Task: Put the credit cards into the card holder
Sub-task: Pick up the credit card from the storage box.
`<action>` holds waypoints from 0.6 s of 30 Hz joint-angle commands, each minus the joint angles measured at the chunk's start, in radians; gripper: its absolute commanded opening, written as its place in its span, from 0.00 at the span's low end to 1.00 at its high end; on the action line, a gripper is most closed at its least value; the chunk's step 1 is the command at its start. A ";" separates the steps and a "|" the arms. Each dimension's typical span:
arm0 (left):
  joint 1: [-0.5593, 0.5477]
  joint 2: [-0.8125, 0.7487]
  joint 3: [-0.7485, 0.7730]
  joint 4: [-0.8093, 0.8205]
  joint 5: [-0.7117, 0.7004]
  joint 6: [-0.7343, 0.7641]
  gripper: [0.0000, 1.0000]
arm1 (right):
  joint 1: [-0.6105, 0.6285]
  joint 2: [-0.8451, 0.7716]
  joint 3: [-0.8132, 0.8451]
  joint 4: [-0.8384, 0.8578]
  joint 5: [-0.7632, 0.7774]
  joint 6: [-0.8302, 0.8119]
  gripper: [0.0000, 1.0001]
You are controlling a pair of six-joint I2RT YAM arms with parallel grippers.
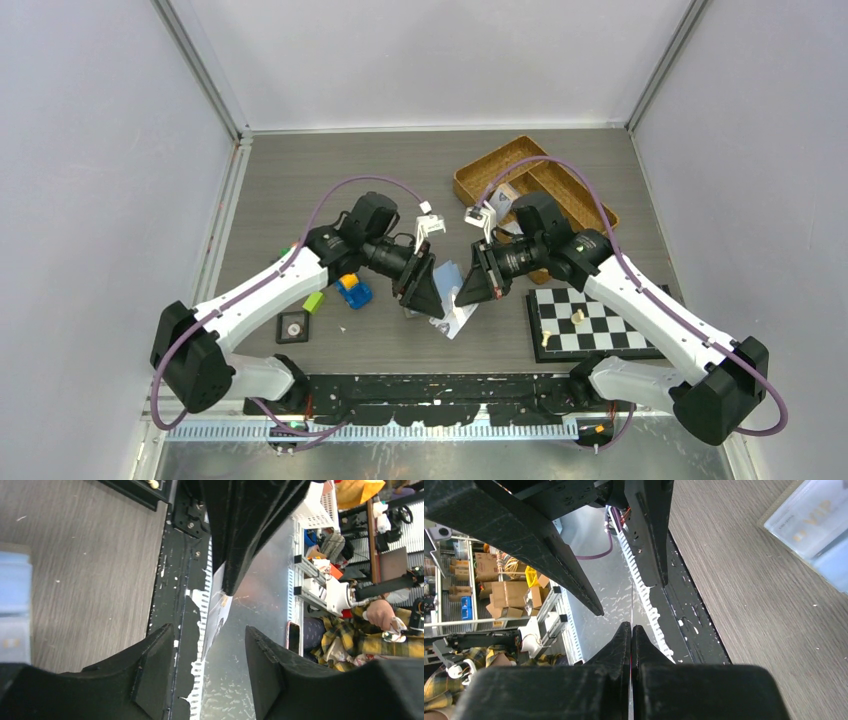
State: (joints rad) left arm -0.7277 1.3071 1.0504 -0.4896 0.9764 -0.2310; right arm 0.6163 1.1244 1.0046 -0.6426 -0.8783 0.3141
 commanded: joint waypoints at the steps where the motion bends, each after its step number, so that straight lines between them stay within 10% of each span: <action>1: -0.025 0.004 0.010 0.017 0.089 -0.004 0.52 | 0.007 -0.005 0.044 0.021 -0.055 -0.022 0.01; 13: -0.085 0.038 0.001 0.076 0.098 -0.076 0.15 | 0.007 -0.016 0.085 -0.012 0.000 -0.042 0.02; 18: -0.086 0.012 -0.013 0.141 0.049 -0.123 0.00 | 0.006 -0.062 0.056 0.041 0.141 -0.010 0.36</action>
State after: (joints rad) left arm -0.8051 1.3506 1.0424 -0.4515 1.0355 -0.3042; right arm 0.6193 1.1213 1.0508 -0.6746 -0.8501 0.2817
